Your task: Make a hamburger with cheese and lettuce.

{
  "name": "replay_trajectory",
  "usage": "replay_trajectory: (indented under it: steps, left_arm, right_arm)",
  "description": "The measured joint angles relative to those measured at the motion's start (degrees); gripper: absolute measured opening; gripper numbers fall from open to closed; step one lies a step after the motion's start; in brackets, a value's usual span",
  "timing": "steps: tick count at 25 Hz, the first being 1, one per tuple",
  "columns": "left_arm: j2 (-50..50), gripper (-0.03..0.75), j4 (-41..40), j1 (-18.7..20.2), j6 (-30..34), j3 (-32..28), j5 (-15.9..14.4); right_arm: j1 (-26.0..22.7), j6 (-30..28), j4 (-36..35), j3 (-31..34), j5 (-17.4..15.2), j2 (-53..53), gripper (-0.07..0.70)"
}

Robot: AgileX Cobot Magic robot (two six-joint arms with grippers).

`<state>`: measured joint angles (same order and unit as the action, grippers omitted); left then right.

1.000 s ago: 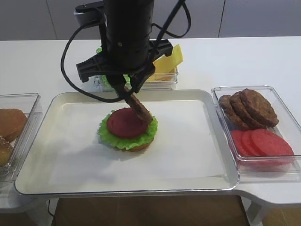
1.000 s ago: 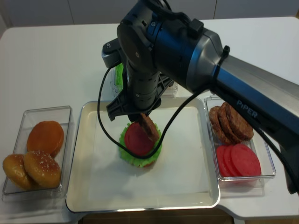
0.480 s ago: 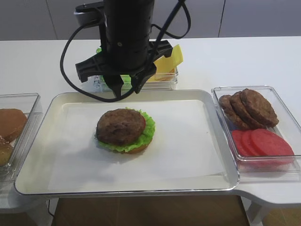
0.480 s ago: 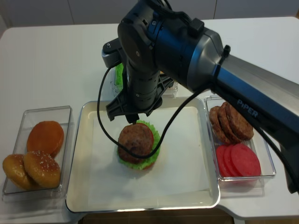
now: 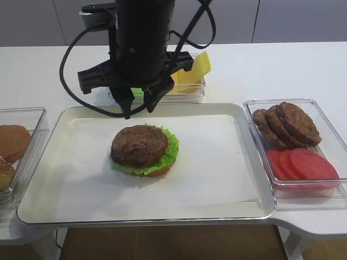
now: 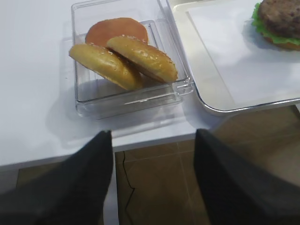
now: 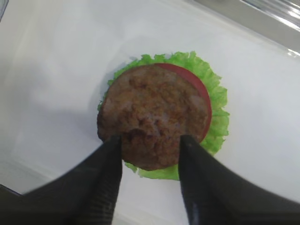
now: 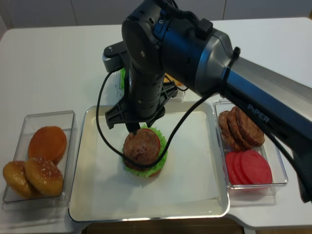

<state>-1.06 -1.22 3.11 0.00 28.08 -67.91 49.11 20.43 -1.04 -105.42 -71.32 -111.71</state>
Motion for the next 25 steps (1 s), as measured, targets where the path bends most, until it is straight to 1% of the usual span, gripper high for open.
replay_trajectory:
  steps: [4, 9, 12, 16, 19, 25]
  left_arm:
    - [0.00, 0.414, 0.00, 0.00, 0.00, 0.00, 0.00]
    - [0.00, 0.414, 0.00, 0.00, 0.00, 0.00, 0.00]
    - [0.00, 0.414, 0.00, 0.00, 0.00, 0.00, 0.00]
    - [0.00, 0.414, 0.00, 0.00, 0.00, 0.00, 0.00]
    - [0.00, 0.414, 0.00, 0.00, 0.00, 0.00, 0.00]
    - [0.00, 0.414, 0.00, 0.00, 0.00, 0.00, 0.00]
  right_arm:
    - [0.00, 0.00, 0.01, 0.00, 0.00, 1.59, 0.324]
    - [-0.23, 0.00, 1.71, 0.00, 0.00, 4.34, 0.324]
    - [-1.80, -0.11, 1.71, 0.00, 0.00, 6.75, 0.324]
    - [-5.23, -0.94, 2.56, 0.00, -0.11, 10.56, 0.324]
    - [-7.77, -1.49, 4.01, 2.80, -0.11, 15.29, 0.324]
    - [-14.17, -2.80, 5.32, 13.13, -0.56, 26.65, 0.324]
